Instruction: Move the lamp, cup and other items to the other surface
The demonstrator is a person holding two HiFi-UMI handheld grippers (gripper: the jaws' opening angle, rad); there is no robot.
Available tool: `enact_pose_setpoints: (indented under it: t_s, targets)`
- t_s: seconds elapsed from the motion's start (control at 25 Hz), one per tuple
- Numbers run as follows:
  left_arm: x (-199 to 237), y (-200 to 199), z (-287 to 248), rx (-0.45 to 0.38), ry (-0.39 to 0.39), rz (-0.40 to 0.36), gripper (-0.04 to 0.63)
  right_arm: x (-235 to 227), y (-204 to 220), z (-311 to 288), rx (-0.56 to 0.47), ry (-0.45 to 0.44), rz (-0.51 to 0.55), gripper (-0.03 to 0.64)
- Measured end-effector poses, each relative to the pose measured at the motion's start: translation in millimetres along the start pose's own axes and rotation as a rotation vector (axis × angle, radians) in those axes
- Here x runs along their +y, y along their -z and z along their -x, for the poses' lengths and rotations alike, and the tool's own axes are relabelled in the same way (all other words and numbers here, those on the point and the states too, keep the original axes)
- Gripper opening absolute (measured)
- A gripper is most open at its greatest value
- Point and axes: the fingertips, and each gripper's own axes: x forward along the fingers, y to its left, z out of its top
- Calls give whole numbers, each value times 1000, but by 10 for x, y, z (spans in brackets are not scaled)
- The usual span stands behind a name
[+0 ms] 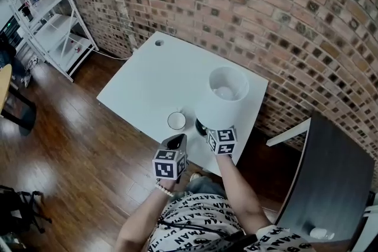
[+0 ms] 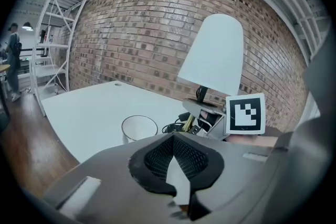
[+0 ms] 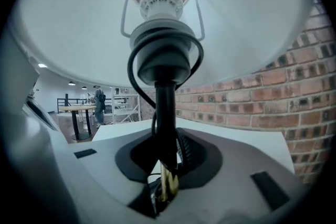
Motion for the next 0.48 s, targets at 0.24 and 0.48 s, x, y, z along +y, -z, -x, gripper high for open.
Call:
enact_pose_setpoints:
  t_s: [0.24, 0.48]
  targets:
    - [59, -12, -6, 4, -8, 13, 3, 9, -53, -54, 29, -8, 55, 51]
    - [42, -135, -40, 4, 1, 8, 3, 0, -105, -80, 48, -13, 24, 49]
